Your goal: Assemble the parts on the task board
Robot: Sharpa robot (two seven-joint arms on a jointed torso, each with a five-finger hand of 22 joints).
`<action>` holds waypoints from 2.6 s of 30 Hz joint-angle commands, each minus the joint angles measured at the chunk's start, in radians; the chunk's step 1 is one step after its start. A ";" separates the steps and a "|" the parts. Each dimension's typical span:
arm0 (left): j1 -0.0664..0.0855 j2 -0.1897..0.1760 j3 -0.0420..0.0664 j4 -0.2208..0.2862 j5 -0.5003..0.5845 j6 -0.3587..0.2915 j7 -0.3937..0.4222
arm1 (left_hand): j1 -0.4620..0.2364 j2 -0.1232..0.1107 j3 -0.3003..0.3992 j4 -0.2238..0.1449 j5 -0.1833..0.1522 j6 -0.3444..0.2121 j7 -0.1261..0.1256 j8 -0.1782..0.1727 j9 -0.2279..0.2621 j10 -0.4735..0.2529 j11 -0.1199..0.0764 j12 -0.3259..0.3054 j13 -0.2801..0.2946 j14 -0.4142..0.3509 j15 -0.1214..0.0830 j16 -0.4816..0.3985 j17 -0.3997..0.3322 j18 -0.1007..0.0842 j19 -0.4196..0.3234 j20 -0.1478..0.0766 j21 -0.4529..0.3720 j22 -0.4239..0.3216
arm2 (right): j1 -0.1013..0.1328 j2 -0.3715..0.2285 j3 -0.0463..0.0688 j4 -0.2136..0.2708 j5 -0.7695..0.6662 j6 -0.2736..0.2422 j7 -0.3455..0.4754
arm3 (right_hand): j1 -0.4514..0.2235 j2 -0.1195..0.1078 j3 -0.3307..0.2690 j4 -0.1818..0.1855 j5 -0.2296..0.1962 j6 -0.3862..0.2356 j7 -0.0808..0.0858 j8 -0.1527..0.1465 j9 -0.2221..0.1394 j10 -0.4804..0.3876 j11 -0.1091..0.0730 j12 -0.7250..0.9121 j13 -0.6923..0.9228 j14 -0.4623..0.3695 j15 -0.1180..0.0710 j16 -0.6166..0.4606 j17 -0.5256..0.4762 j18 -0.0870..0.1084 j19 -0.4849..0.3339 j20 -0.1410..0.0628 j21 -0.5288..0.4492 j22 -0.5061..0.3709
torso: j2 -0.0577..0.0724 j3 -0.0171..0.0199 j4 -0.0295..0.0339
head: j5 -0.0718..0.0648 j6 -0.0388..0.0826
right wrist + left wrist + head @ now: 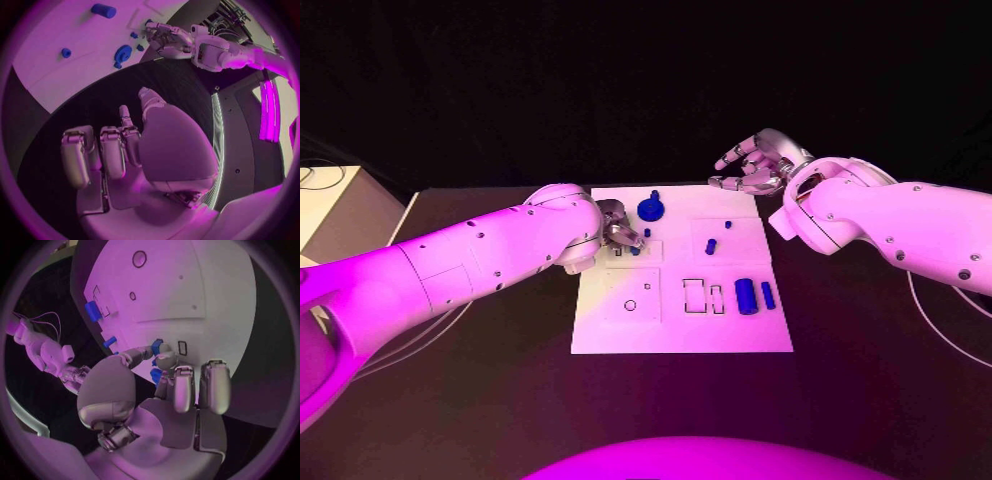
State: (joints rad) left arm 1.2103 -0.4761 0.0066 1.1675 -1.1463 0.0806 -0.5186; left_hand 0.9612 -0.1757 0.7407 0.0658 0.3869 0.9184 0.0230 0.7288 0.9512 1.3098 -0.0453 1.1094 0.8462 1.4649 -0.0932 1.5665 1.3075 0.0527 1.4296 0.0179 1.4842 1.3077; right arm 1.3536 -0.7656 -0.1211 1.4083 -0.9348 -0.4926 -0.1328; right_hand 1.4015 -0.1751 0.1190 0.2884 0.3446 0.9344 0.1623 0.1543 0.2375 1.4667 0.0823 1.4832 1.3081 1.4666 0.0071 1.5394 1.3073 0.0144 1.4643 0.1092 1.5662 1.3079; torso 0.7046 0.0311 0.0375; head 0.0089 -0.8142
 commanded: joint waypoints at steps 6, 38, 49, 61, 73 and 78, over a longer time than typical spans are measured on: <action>-0.012 0.004 -0.008 0.001 0.001 0.044 0.001 | 0.000 -0.023 -0.054 0.010 -0.010 0.010 -0.006 -0.013 -0.001 -0.004 -0.004 -0.001 0.000 0.102 -0.007 -0.003 0.251 -0.006 0.006 -0.002 -0.001 0.060 | 0.000 -0.002 0.000 0.002 -0.007 0.007 0.008 | -0.012 0.002 0.009 0.000 0.004 -0.008 0.002 0.006 0.001 0.028 -0.003 -0.006 0.191 0.081 -0.003 -0.004 0.169 -0.014 0.106 -0.001 0.005 0.263 | 0.000 -0.0001 0.0005 | -0.002 -0.002; -0.012 -0.014 -0.007 0.008 -0.007 0.044 0.000 | 0.042 -0.040 -0.277 0.141 -0.129 0.024 -0.002 -0.033 0.007 -0.017 -0.001 -0.004 -0.022 0.104 -0.004 0.002 0.259 -0.007 0.009 -0.001 -0.003 0.065 | -0.003 -0.008 0.000 0.003 -0.005 0.002 0.014 | -0.012 -0.004 0.009 -0.001 0.002 -0.011 0.002 0.006 0.002 0.025 -0.003 -0.008 0.189 0.079 -0.003 -0.007 0.162 -0.014 0.106 -0.001 0.005 0.263 | 0.000 -0.0018 0.0009 | -0.005 -0.001; -0.012 -0.028 -0.004 0.029 -0.006 0.043 -0.001 | 0.079 -0.030 -0.383 0.225 -0.329 0.027 -0.003 -0.035 0.019 -0.015 0.000 0.006 -0.026 0.105 -0.004 0.003 0.261 -0.008 0.013 0.000 -0.001 0.072 | -0.006 -0.009 0.000 0.002 -0.004 -0.001 0.015 | -0.014 -0.004 0.009 0.000 0.002 -0.011 0.002 0.006 0.002 0.025 -0.002 -0.009 0.188 0.079 -0.003 -0.008 0.161 -0.014 0.106 -0.001 0.005 0.263 | -0.001 -0.0018 0.0006 | -0.005 0.002; -0.012 -0.047 0.030 0.058 -0.011 0.036 -0.001 | 0.073 -0.028 -0.396 0.227 -0.335 0.028 -0.002 -0.035 0.020 -0.015 0.000 0.006 -0.026 0.105 -0.004 0.004 0.262 -0.008 0.014 0.000 -0.001 0.073 | -0.008 -0.011 0.000 0.001 -0.003 -0.002 0.015 | -0.017 -0.004 0.008 0.001 0.002 -0.011 0.002 0.007 0.002 0.026 -0.002 -0.008 0.189 0.079 -0.002 -0.008 0.161 -0.014 0.106 -0.001 0.005 0.263 | -0.001 -0.0013 0.0008 | -0.004 0.005; -0.012 -0.069 0.091 0.102 -0.025 0.043 -0.001 | 0.072 -0.027 -0.399 0.227 -0.335 0.028 -0.003 -0.035 0.020 -0.015 0.000 0.006 -0.027 0.105 -0.004 0.002 0.260 -0.008 0.013 0.000 -0.002 0.072 | -0.010 -0.012 0.000 -0.001 -0.002 -0.005 0.016 | -0.017 -0.004 0.008 0.001 0.002 -0.011 0.002 0.007 0.002 0.026 -0.002 -0.008 0.189 0.079 -0.002 -0.008 0.161 -0.014 0.106 -0.001 0.005 0.263 | -0.001 -0.0005 0.0003 | -0.003 0.011; -0.012 -0.082 0.131 0.123 -0.018 0.059 -0.002 | 0.073 -0.026 -0.402 0.226 -0.335 0.027 -0.002 -0.036 0.020 -0.020 0.000 0.000 -0.036 0.103 -0.004 -0.001 0.254 -0.006 0.008 0.000 -0.005 0.064 | -0.011 -0.013 0.000 -0.002 -0.001 -0.006 0.016 | -0.017 -0.004 0.008 0.001 0.002 -0.011 0.002 0.007 0.002 0.026 -0.002 -0.008 0.189 0.079 -0.002 -0.008 0.161 -0.014 0.106 -0.001 0.005 0.263 | -0.001 -0.0001 0.0010 | -0.002 0.014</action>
State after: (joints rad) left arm 1.1976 -0.5567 0.1356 1.2841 -1.1626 0.1123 -0.5208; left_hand 1.0332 -0.2118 0.3444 0.2907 0.0561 0.9404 0.0162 0.6933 0.9700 1.2936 -0.0464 1.1094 0.8108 1.4649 -0.0927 1.5665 1.3075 0.0530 1.4366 0.0181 1.4841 1.3074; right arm 1.3437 -0.7784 -0.1211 1.4061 -0.9330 -0.4966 -0.1291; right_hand 1.3936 -0.1753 0.1246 0.2884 0.3446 0.9310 0.1657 0.1543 0.2379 1.4667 0.0823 1.4792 1.3073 1.4667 0.0071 1.5355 1.3073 0.0144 1.4644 0.1092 1.5662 1.3081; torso 0.7038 0.0305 0.0381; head 0.0064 -0.8013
